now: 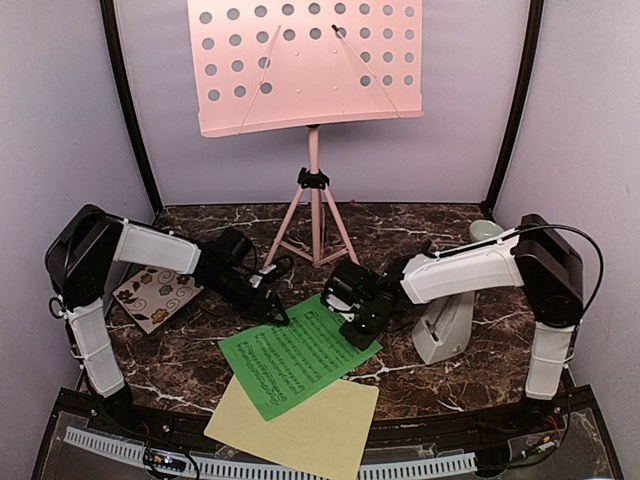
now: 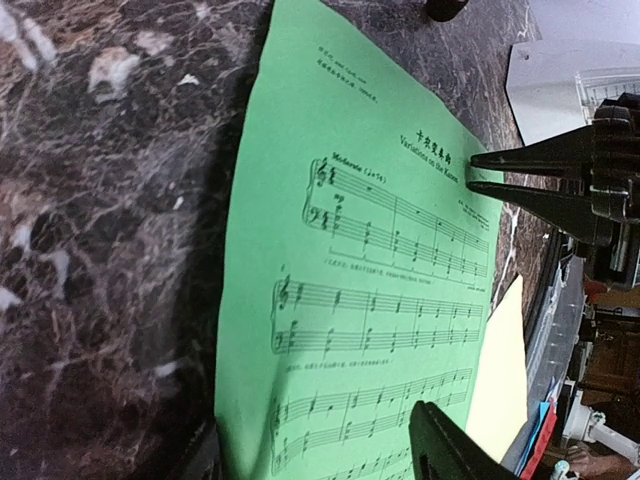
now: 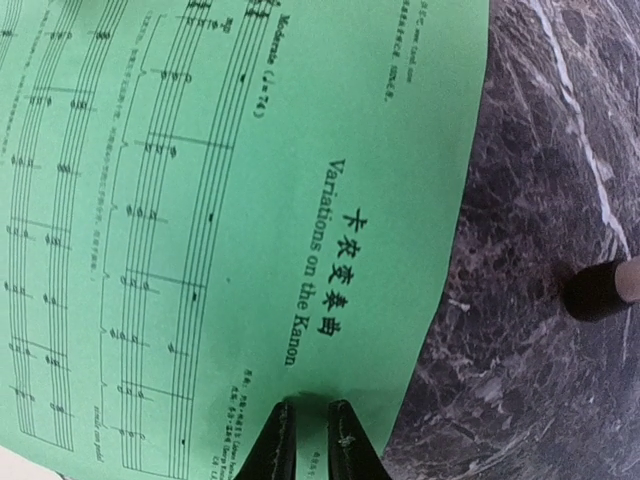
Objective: Set up the instrument practice props
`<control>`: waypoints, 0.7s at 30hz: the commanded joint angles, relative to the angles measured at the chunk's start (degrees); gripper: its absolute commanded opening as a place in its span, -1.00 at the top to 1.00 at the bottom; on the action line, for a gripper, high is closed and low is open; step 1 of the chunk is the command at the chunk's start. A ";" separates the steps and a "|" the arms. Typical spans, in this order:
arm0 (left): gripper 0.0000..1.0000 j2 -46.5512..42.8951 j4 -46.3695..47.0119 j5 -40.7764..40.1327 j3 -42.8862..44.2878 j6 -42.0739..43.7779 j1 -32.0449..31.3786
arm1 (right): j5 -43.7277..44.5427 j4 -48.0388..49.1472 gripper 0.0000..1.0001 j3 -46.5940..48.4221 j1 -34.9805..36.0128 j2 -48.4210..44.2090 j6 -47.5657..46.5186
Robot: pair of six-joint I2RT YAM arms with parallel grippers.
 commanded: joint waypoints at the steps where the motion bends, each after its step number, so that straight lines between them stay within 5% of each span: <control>1: -0.29 2.59 1.46 0.00 -1.13 -3.87 -1.50 | -0.56 1.22 0.72 2.05 -0.72 4.64 -1.50; 10: -0.17 5.22 6.58 2.53 1.70 -6.82 -1.49 | -1.19 2.20 0.72 3.56 -1.22 6.80 -1.82; 16: 0.26 5.86 4.83 0.83 4.08 -4.94 -1.57 | -1.93 2.97 0.72 3.95 -1.65 7.21 -1.54; 21: 0.84 3.80 4.81 -1.56 4.33 -3.90 -1.58 | -2.02 2.27 0.69 6.00 -2.29 6.01 -1.86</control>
